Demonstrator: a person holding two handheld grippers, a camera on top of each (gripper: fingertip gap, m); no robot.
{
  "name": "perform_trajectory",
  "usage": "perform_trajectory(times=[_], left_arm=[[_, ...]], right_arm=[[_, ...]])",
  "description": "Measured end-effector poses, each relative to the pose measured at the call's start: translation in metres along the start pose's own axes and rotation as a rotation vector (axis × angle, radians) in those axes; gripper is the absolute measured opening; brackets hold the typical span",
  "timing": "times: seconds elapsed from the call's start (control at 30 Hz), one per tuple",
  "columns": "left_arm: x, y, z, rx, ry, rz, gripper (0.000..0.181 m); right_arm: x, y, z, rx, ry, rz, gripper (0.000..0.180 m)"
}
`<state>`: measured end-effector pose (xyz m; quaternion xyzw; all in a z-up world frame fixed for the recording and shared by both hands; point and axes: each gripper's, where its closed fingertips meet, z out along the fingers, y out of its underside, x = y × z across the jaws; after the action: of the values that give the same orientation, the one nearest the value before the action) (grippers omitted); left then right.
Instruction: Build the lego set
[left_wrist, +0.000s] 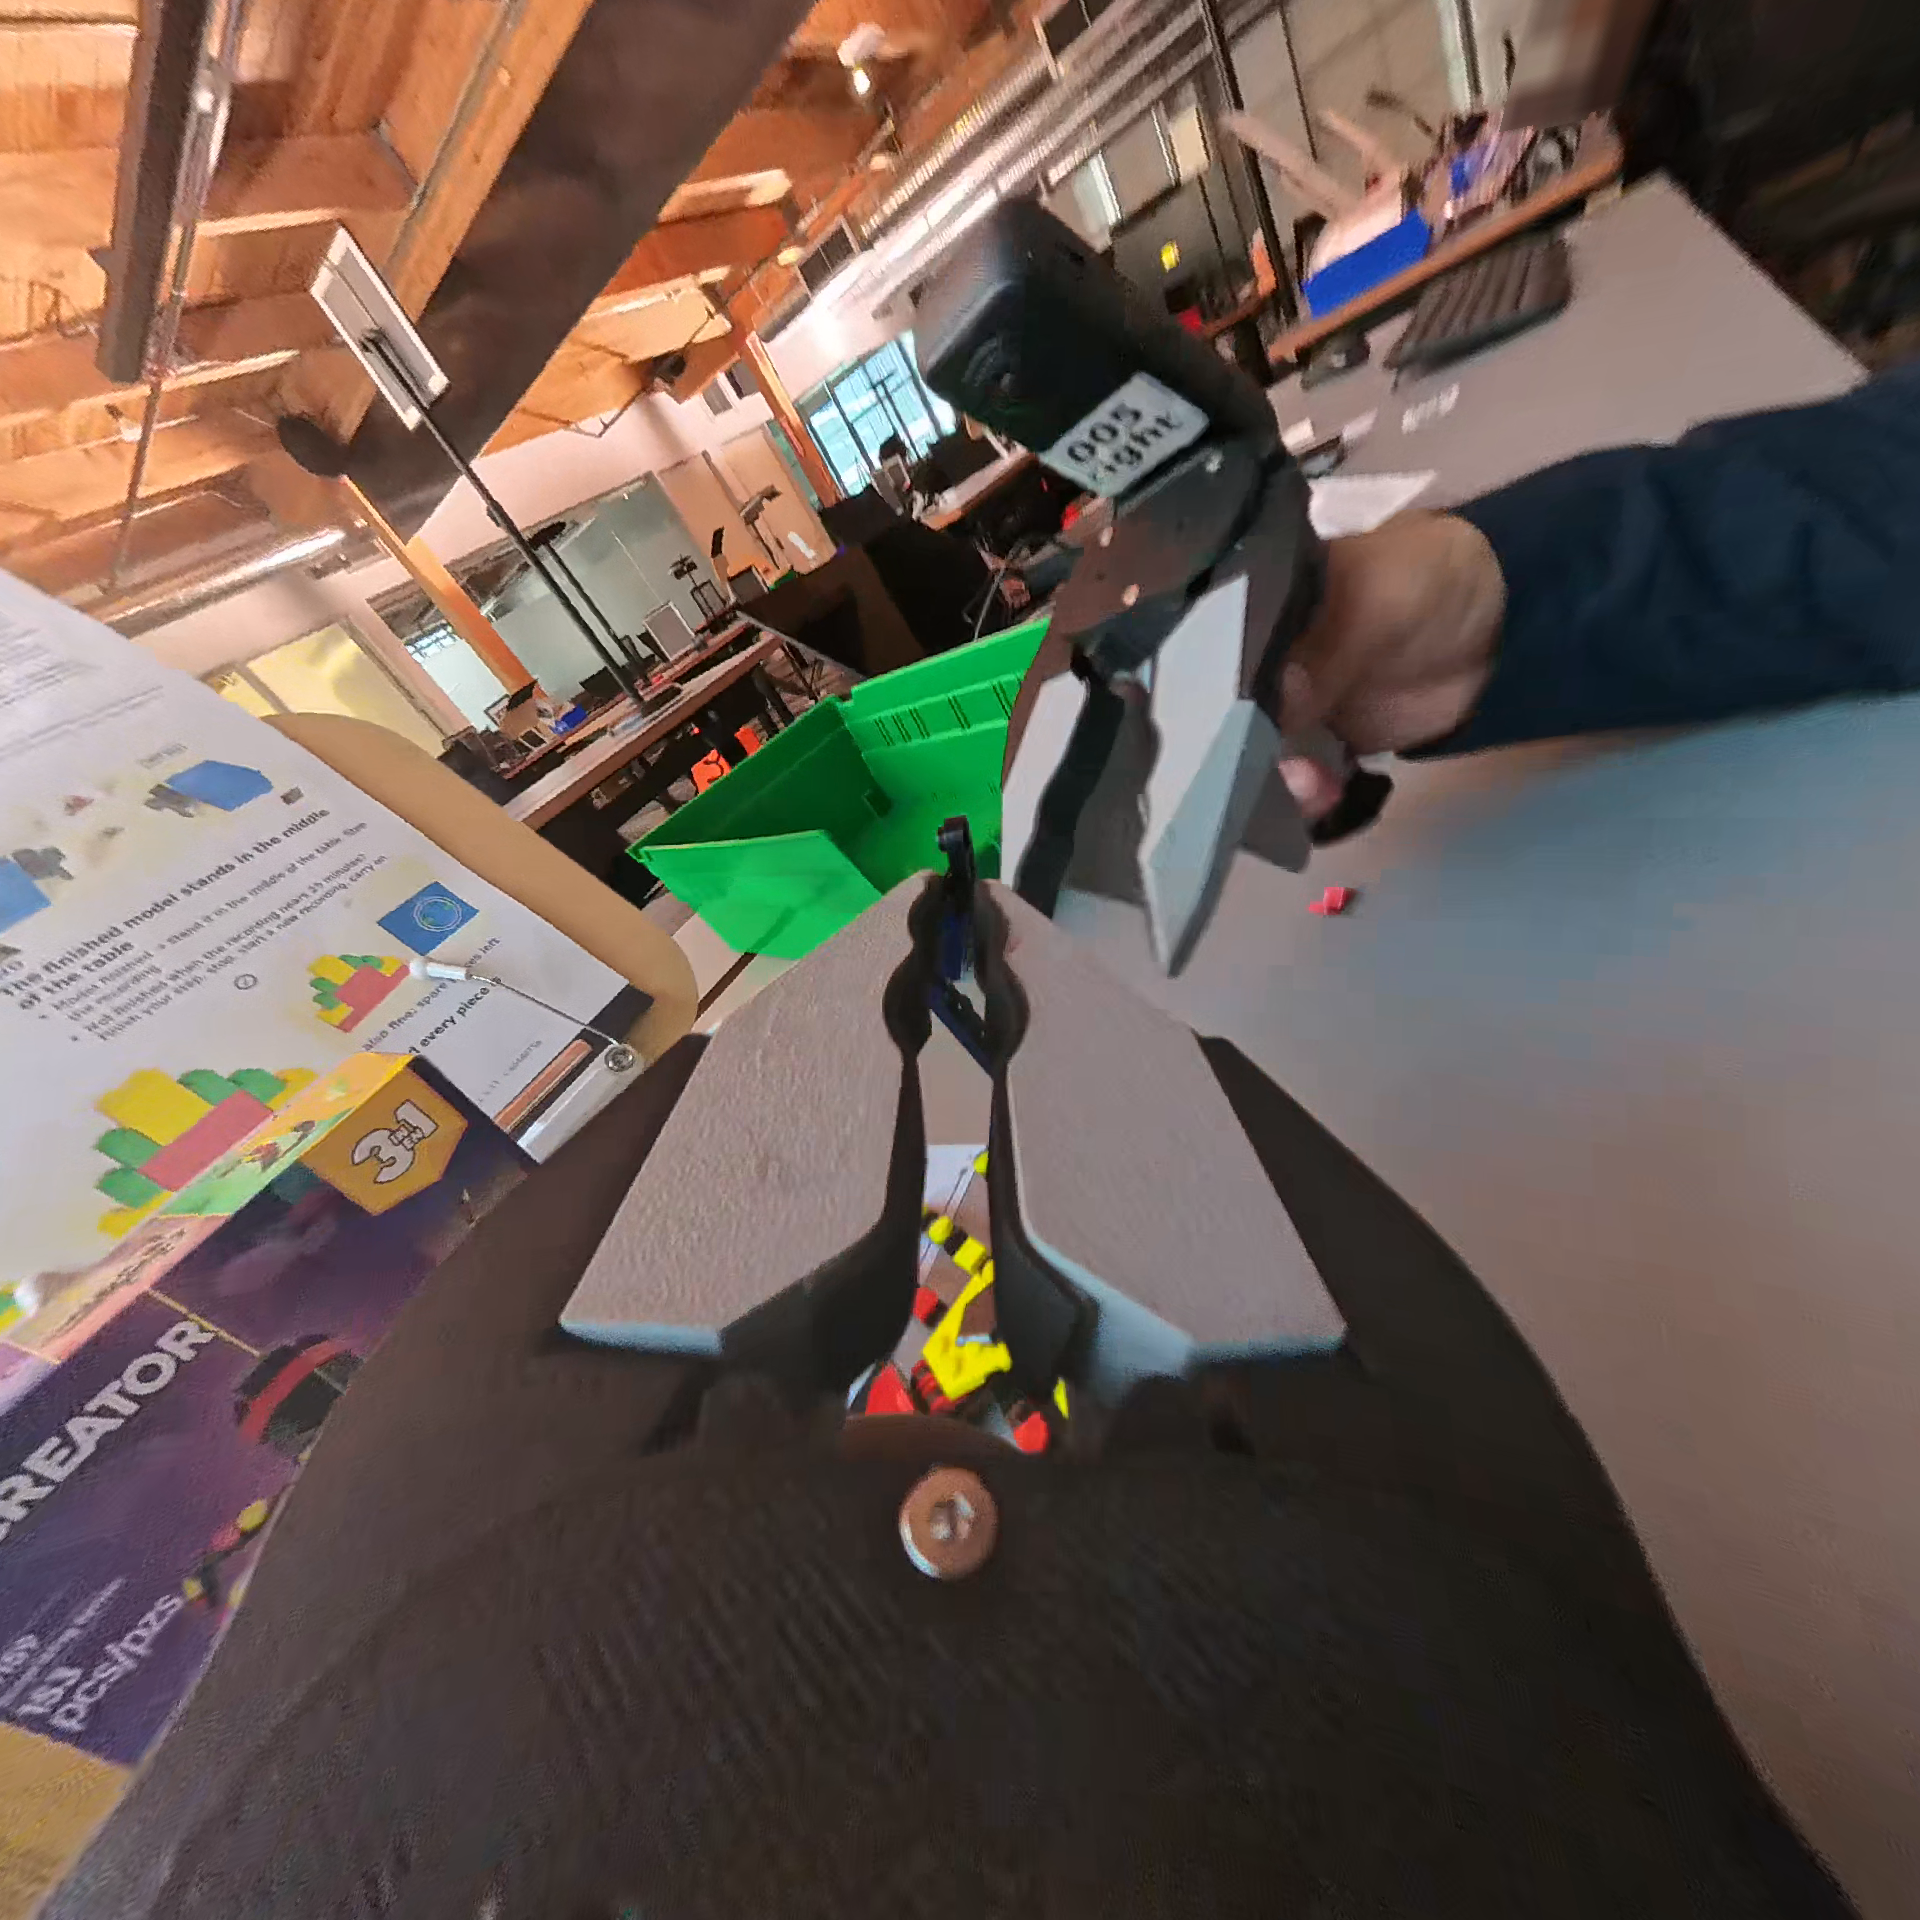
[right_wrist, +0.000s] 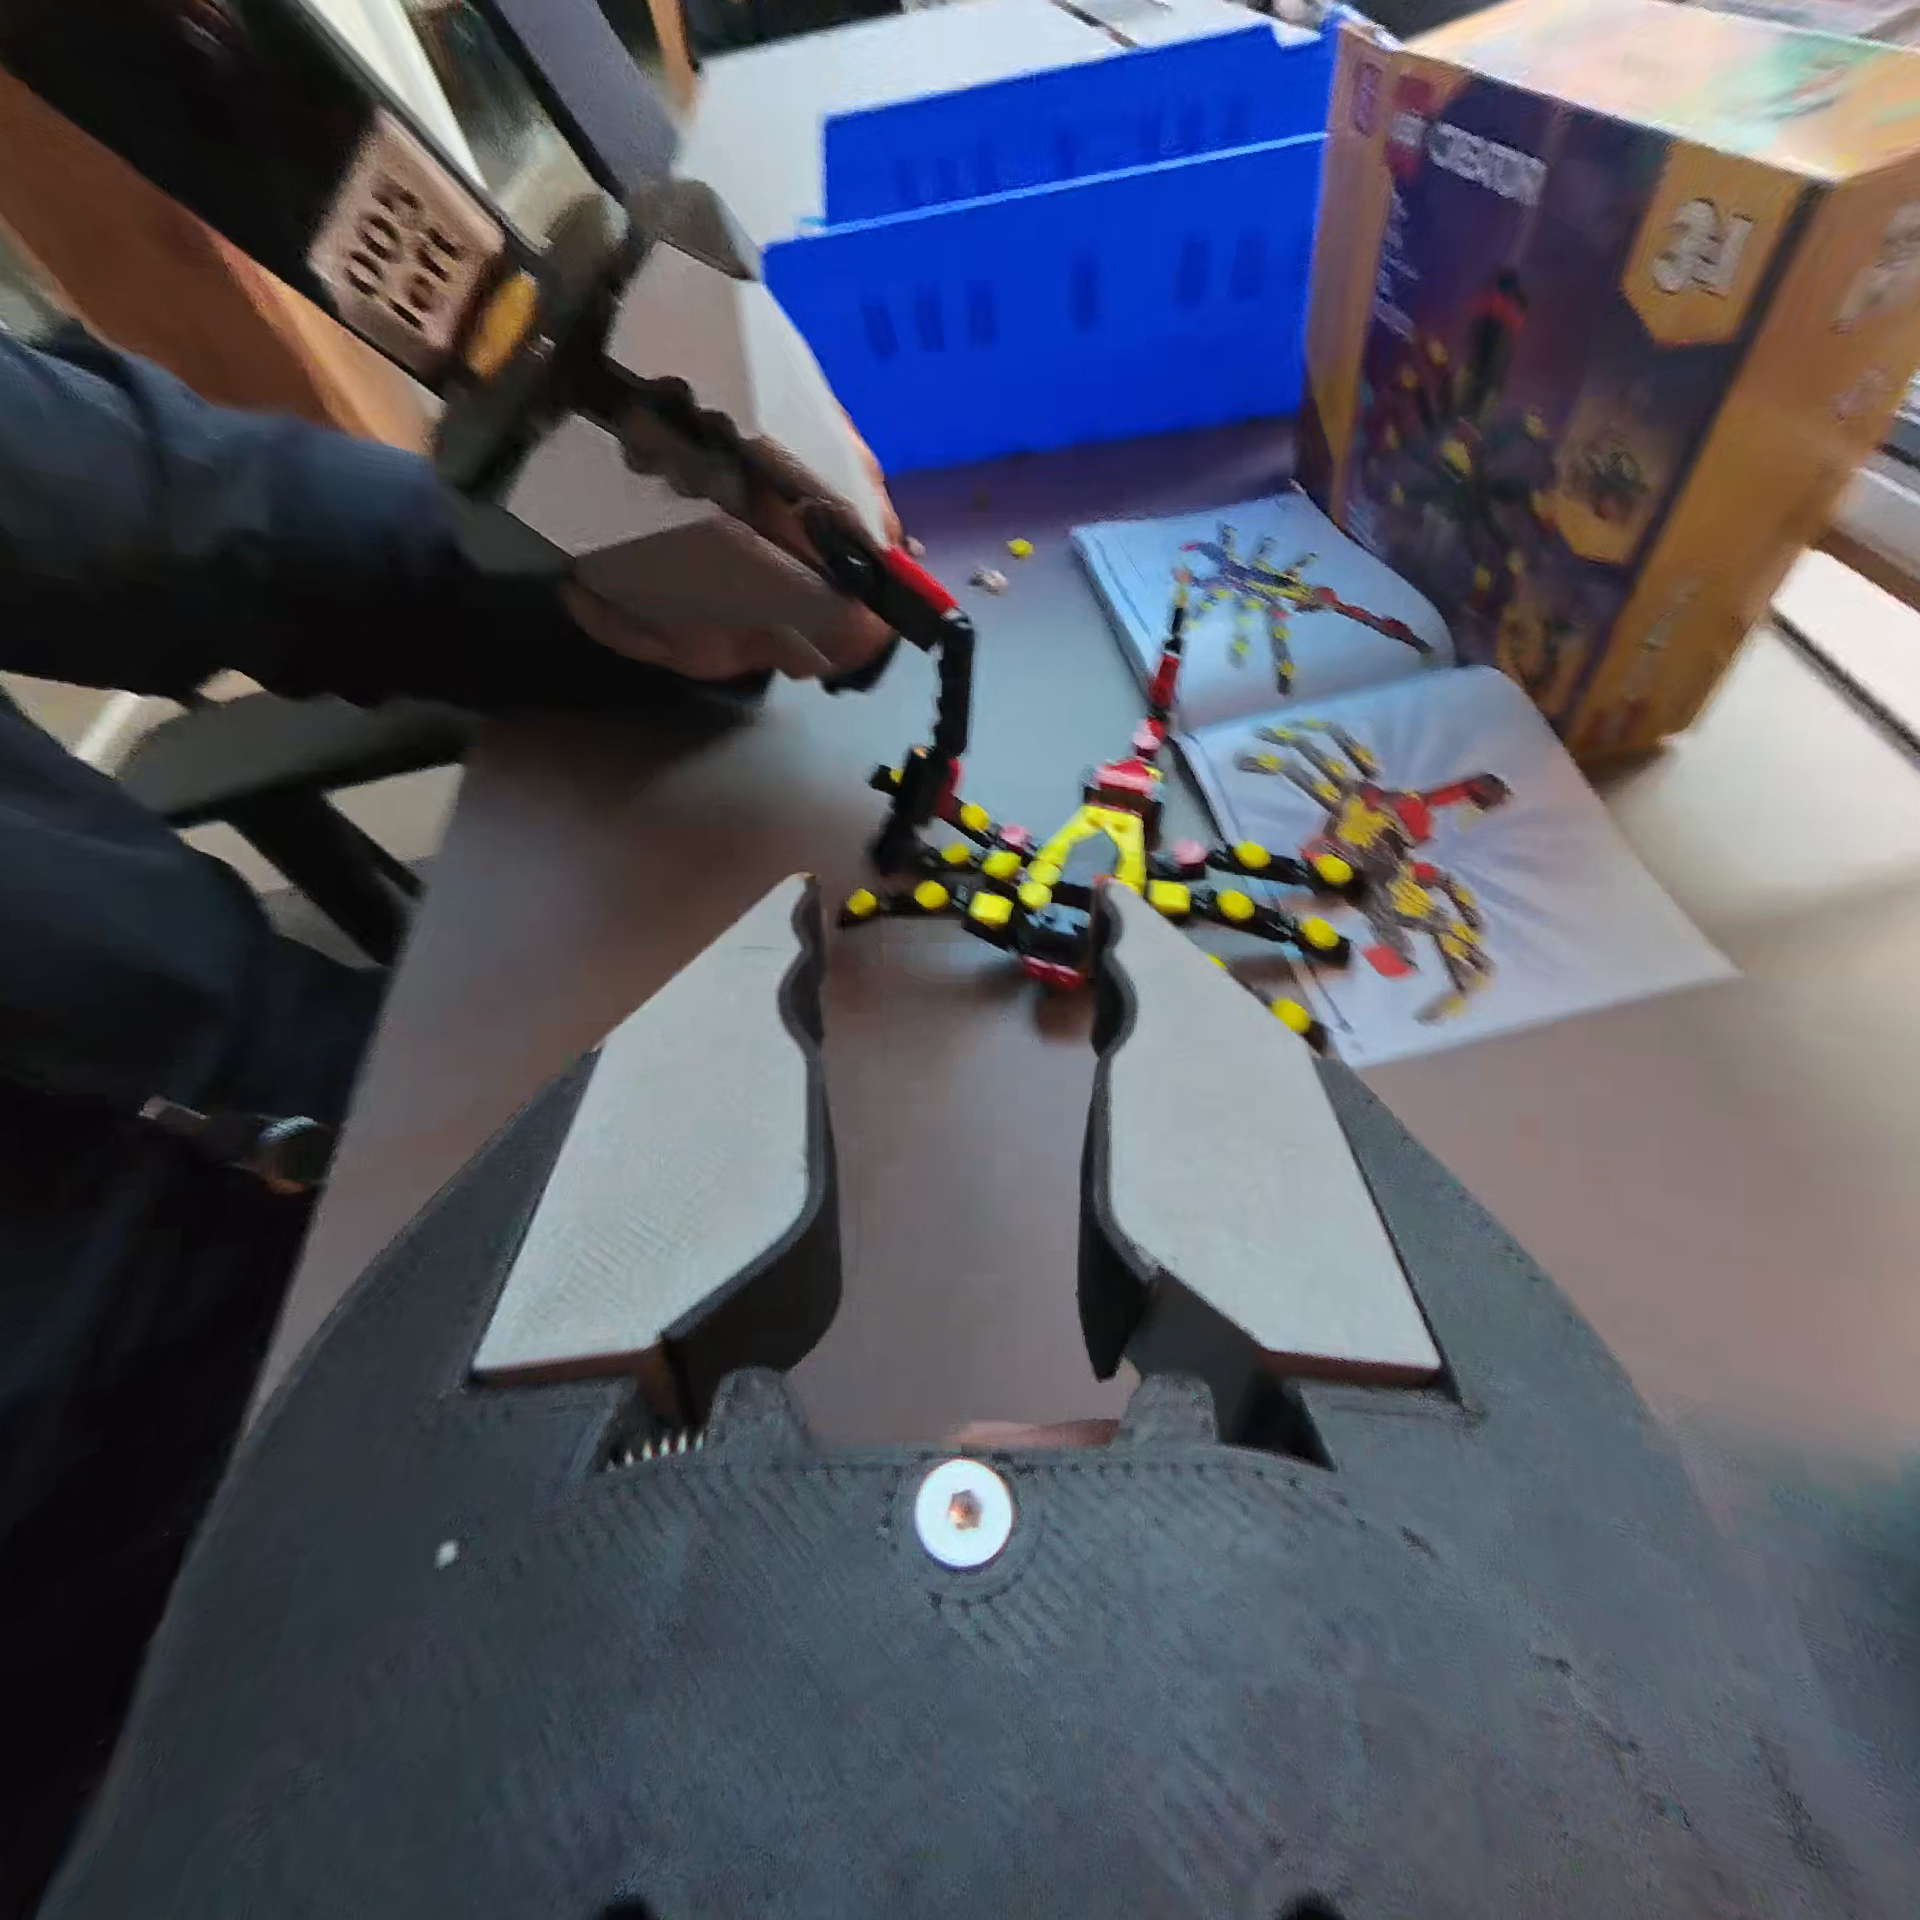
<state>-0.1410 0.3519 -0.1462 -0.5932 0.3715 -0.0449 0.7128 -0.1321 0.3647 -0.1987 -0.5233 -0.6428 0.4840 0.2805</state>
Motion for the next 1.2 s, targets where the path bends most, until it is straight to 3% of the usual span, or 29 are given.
perform_trajectory(times=[0.13, 0.17, 0.23, 0.33, 0.5, 0.6, 0.7, 1.1, 1.2], left_arm=[[-0.003, -0.022, -0.005, 0.143, 0.000, -0.072, 0.001], [-0.003, -0.028, -0.007, 0.179, -0.001, -0.078, 0.001], [-0.004, -0.035, -0.010, 0.221, -0.010, -0.085, 0.001], [-0.007, -0.037, -0.012, 0.237, -0.031, -0.100, 0.001], [-0.011, -0.025, -0.010, 0.192, 0.001, -0.187, 0.002], [-0.006, -0.014, -0.009, 0.117, 0.081, -0.198, 0.020], [-0.014, -0.003, -0.011, 0.034, 0.099, -0.260, 0.026], [0.009, 0.034, 0.007, -0.191, 0.204, -0.481, 0.043], [0.011, 0.036, 0.007, -0.199, 0.202, -0.471, 0.022]], right_arm=[[-0.024, -0.014, 0.020, 0.071, -0.101, 0.049, 0.052], [-0.028, -0.016, 0.023, 0.087, -0.119, 0.067, 0.042], [-0.036, -0.016, 0.026, 0.083, -0.159, 0.068, 0.005], [-0.027, -0.019, 0.023, 0.106, -0.067, 0.006, 0.003], [0.019, -0.016, 0.002, 0.029, 0.309, -0.202, 0.001], [0.059, -0.003, -0.025, -0.150, 0.629, -0.412, 0.001], [0.081, 0.001, -0.046, -0.270, 0.816, -0.603, 0.001], [0.043, -0.010, -0.012, -0.337, 0.839, -1.038, 0.001], [0.031, -0.007, 0.000, -0.341, 0.796, -1.081, 0.001]])
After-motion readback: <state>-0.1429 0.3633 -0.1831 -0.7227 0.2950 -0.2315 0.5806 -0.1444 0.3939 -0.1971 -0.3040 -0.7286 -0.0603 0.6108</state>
